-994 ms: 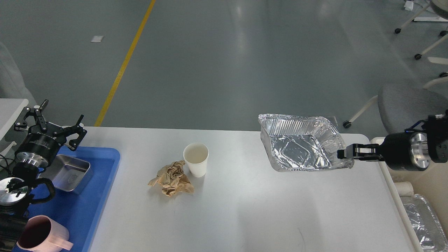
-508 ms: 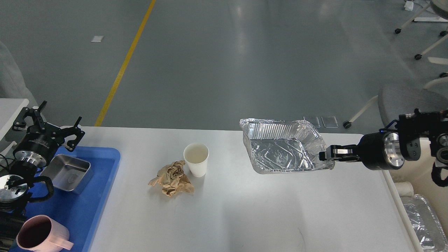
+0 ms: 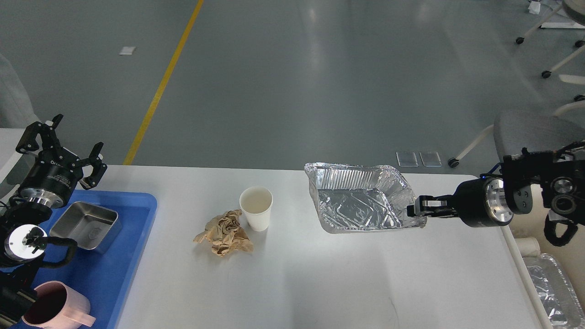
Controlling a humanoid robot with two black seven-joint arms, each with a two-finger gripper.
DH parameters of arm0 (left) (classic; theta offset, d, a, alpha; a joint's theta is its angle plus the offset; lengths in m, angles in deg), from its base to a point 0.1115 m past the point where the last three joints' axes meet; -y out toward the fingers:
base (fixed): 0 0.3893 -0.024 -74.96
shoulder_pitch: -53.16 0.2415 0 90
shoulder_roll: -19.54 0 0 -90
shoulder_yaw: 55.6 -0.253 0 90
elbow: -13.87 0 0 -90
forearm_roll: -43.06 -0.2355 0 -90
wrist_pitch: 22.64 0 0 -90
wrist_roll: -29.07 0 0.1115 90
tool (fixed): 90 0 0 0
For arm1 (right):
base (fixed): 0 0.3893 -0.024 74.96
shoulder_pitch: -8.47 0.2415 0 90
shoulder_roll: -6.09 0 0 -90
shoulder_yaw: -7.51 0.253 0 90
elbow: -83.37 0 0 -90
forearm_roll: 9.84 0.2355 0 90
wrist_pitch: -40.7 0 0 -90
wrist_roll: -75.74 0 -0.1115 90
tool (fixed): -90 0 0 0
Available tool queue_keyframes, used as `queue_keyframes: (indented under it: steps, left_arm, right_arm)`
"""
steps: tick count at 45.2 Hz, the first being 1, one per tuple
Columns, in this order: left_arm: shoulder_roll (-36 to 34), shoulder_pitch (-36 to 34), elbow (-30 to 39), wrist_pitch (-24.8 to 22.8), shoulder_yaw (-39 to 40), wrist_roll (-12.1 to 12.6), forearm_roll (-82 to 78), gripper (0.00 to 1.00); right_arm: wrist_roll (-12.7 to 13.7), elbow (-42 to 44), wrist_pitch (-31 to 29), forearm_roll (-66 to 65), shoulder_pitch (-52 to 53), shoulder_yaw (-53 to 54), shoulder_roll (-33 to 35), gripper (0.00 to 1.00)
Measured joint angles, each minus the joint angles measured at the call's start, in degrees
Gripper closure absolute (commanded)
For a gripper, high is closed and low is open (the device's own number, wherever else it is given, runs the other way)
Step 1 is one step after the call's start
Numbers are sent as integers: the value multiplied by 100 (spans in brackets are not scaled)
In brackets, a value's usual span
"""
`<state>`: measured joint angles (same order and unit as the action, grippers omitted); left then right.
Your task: Tidy desktop
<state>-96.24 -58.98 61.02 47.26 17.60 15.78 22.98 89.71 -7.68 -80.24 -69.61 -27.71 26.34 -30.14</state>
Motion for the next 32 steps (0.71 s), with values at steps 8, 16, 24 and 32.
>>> queue_keyframes:
  steps: [8, 16, 24, 32]
  left_arm:
    - [-503, 395, 650, 478, -168, -24, -753, 4]
    - [-1336, 734, 948, 567, -1003, 188, -1363, 3]
    - [-2160, 666, 992, 963, -1990, 616, -1446, 3]
    - [-2391, 664, 986, 1029, -2019, 608, -1453, 3]
  right_arm:
    - [1, 0, 5, -5, -47, -2, -5, 100]
    - [1, 0, 24, -24, -97, 2, -5, 100]
    - [1, 1, 31, -42, -107, 6, -6, 100]
    - [1, 2, 34, -43, -107, 9, -9, 100]
